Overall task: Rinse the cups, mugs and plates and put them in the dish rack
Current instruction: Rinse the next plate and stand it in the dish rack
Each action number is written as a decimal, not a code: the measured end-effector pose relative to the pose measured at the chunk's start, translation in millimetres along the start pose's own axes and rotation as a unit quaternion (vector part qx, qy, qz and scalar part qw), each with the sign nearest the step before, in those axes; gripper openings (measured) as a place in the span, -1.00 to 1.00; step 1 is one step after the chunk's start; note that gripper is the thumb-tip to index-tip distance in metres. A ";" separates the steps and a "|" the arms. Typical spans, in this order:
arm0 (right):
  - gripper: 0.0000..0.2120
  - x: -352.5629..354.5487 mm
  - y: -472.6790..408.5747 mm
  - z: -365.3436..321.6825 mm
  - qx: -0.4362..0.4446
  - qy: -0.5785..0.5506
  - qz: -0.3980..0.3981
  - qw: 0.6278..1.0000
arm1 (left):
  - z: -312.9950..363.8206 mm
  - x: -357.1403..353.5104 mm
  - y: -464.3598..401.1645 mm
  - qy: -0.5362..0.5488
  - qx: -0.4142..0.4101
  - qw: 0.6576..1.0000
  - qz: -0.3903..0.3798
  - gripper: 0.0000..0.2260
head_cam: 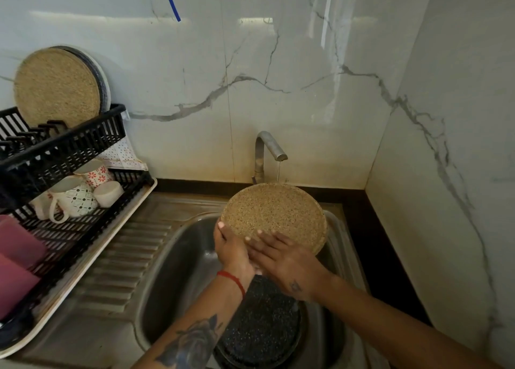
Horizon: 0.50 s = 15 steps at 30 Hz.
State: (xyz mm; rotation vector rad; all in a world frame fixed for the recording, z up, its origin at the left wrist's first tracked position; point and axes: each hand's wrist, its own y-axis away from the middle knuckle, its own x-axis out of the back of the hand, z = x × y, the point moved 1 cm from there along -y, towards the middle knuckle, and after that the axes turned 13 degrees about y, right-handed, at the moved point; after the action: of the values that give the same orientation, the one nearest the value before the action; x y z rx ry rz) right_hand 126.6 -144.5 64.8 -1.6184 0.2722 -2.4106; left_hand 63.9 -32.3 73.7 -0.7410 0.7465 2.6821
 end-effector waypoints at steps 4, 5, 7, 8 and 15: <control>-0.61 8.1 33.9 30.4 0.022 0.016 0.079 0.996 | 27.9 4.7 -29.1 -0.068 0.031 0.996 -0.046 -0.61; -0.62 8.8 34.6 32.8 0.004 0.030 0.091 0.995 | 28.8 3.8 -28.2 -0.060 0.030 0.997 -0.037 -0.61; -0.63 9.8 18.6 22.4 -0.041 0.053 0.112 0.991 | 19.0 -3.0 -10.0 -0.014 -0.007 1.000 0.004 -0.61; -0.63 9.4 6.4 13.0 -0.060 0.048 0.114 0.990 | 8.4 -7.6 3.1 0.017 -0.028 0.999 0.017 -0.63; -0.45 4.6 19.8 39.1 -0.024 -0.011 0.036 0.999 | 9.6 1.2 -3.4 0.026 0.002 0.999 -0.031 -0.62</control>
State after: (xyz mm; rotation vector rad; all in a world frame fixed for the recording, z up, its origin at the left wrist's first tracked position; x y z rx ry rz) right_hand 162.8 -165.8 78.0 -1.6250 0.3798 -2.3494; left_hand 60.3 -24.2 78.7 -0.8225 0.7295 2.6147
